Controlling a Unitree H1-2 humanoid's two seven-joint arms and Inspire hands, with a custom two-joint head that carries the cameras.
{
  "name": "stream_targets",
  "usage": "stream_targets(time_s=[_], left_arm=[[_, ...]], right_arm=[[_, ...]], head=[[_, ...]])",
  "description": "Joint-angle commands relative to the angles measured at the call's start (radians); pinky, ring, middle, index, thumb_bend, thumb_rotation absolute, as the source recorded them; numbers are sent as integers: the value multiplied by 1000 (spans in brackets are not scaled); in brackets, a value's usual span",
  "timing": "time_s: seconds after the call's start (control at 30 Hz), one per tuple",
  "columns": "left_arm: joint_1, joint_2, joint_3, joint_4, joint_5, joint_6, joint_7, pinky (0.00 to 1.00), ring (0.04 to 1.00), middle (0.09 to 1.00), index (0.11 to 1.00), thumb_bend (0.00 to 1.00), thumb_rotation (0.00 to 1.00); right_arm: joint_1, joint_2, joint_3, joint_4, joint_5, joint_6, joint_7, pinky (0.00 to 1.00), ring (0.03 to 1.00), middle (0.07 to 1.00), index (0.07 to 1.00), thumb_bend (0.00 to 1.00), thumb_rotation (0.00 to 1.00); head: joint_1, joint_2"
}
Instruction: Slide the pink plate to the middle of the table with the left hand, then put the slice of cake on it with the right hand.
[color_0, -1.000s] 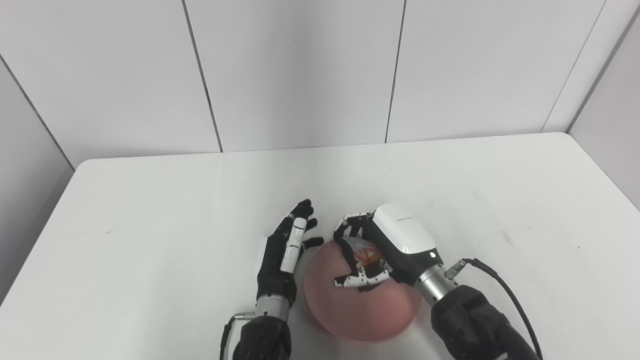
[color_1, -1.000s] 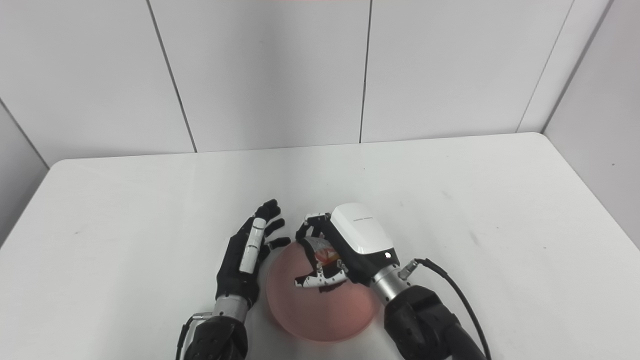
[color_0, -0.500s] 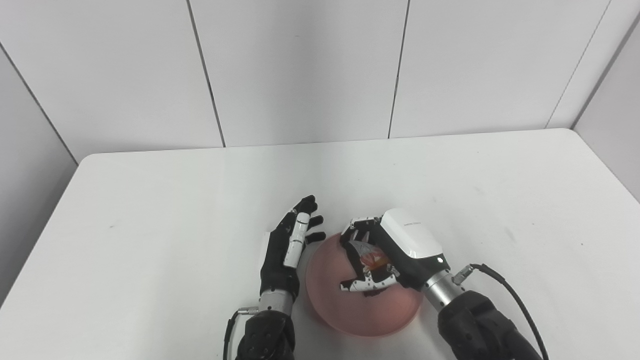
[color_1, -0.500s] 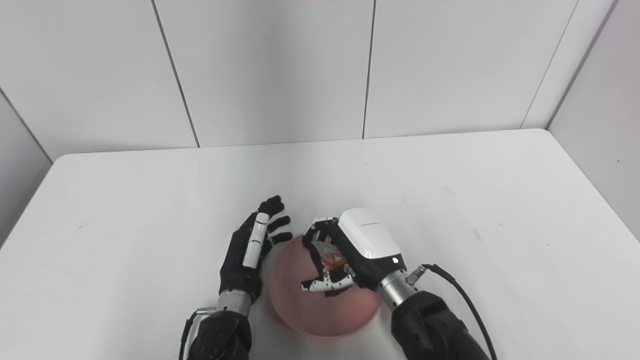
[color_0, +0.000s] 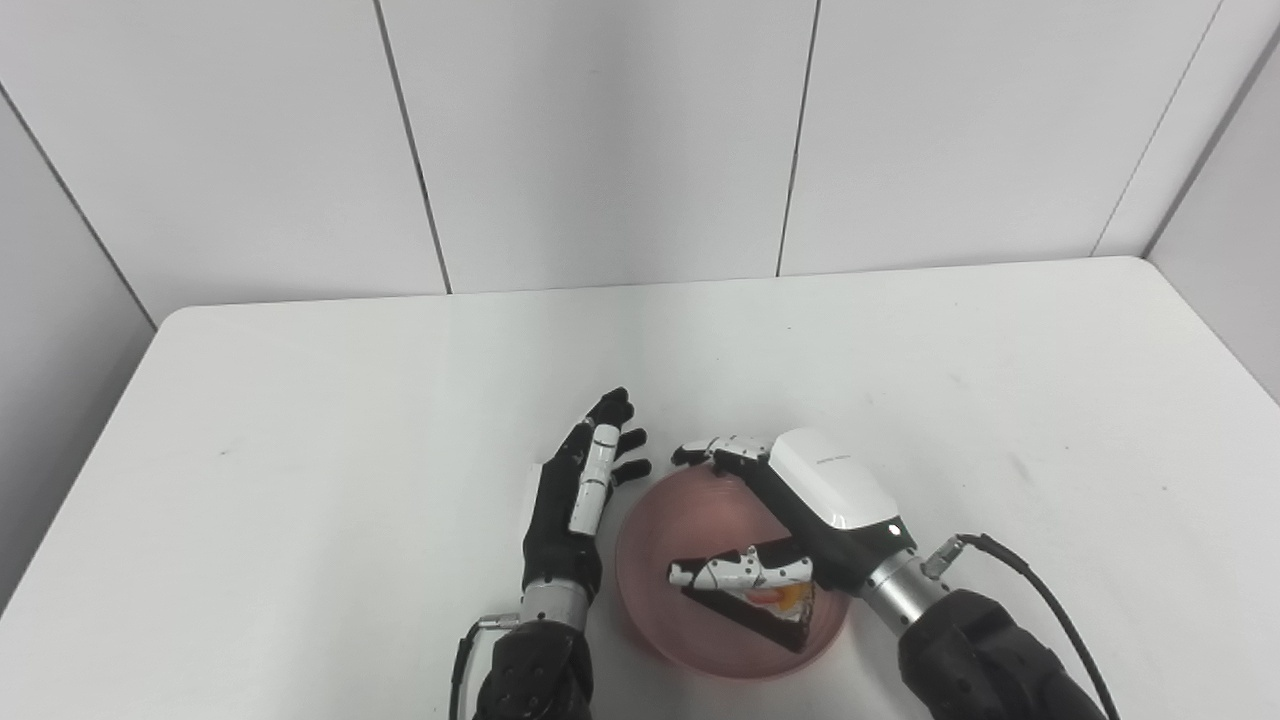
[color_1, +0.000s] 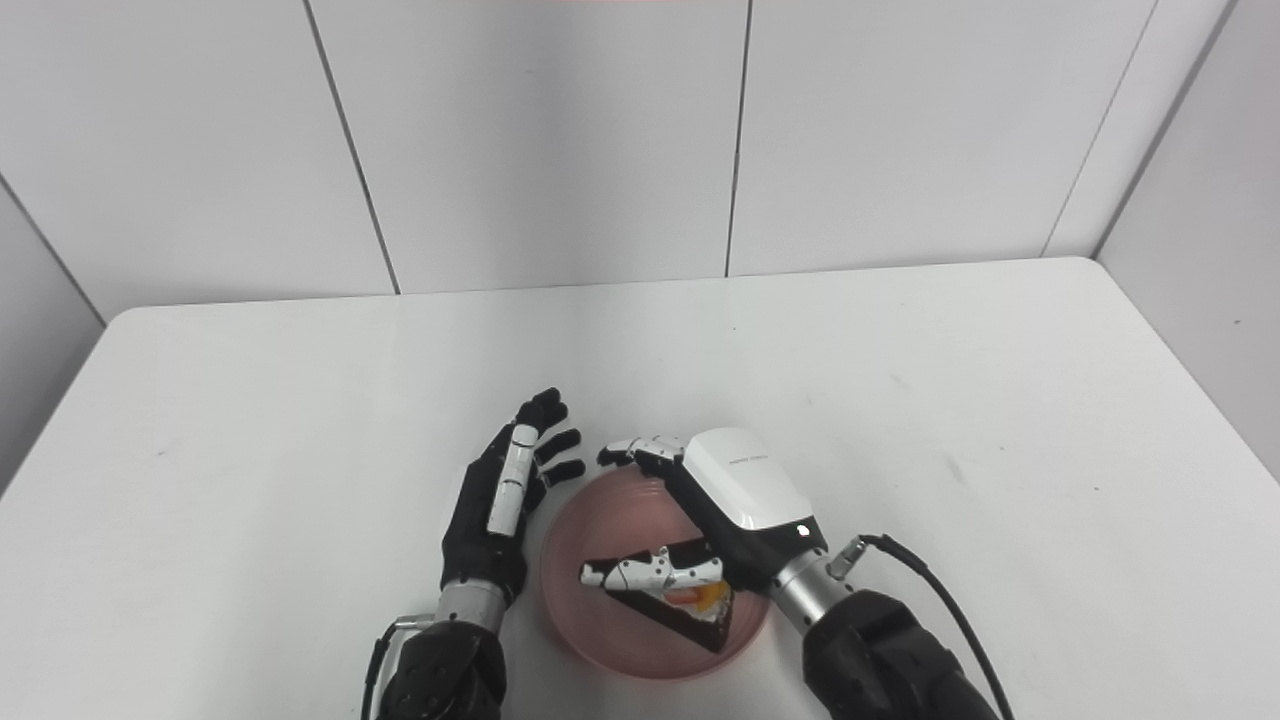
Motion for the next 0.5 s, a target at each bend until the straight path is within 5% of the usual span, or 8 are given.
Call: stream_targets(time_s=[0.0,0.3,0.47], left_arm=[[28,-90,-6,10,-1,11,6,746,800,870,824,719,856],[32,-94,-8,-8,6,14,20,709,803,856,785,677,836],[40,-81,-12,-12,10,-18,9,573,811,880,792,679,841]], right_arm=[[-10,4,-17,-42,7,-1,-11,627,753,828,800,864,1000],[13,39,-59,-48,29,-30,-79,646,786,860,843,862,1000],[40,83,-99,-62,87,-42,-151,651,782,847,839,854,1000]], head=[[1,0],[5,0],[11,5]])
